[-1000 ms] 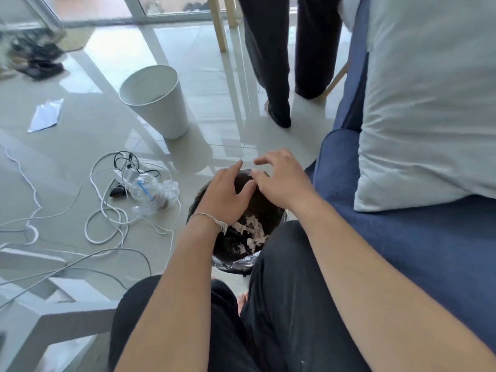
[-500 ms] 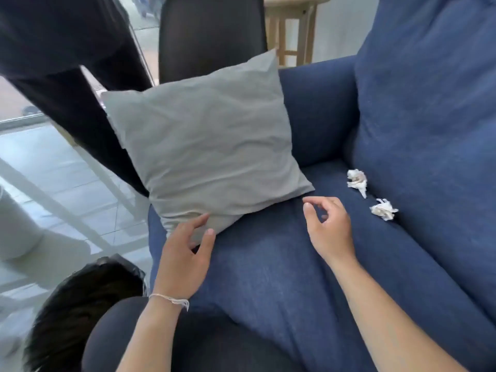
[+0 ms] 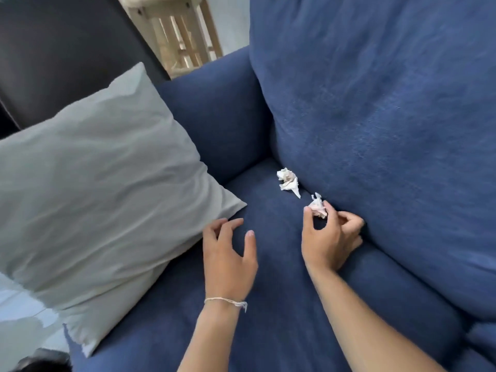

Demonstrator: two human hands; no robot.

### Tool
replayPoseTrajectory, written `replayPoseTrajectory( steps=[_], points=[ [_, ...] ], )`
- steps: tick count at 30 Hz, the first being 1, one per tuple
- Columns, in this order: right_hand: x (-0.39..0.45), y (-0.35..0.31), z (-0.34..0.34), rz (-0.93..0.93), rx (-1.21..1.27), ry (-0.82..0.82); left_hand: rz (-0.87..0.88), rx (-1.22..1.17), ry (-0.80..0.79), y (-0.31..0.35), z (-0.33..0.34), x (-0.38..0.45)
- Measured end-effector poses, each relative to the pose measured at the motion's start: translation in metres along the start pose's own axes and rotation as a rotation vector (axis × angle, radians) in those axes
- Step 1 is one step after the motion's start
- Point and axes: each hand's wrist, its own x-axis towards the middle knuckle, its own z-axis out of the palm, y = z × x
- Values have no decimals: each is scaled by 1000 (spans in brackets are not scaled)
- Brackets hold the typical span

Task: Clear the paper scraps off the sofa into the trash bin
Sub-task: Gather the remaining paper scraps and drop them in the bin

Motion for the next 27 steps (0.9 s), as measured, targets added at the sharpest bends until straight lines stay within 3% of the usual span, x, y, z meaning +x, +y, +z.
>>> replayPoseTrajectory(
  steps=[7,13,21,27],
  points=[
    [-4,19,24,-84,-92,67,155,6,-222,13,63,71],
    [-7,28,34,-153,-168,75,222,181,-364,6,112,125],
    [-10,39,44,-229,-255,79,292,228,-226,-24,142,135],
    [-9,41,45,-258,-272,81,65,-64,-104,-29,130,124]
  ],
)
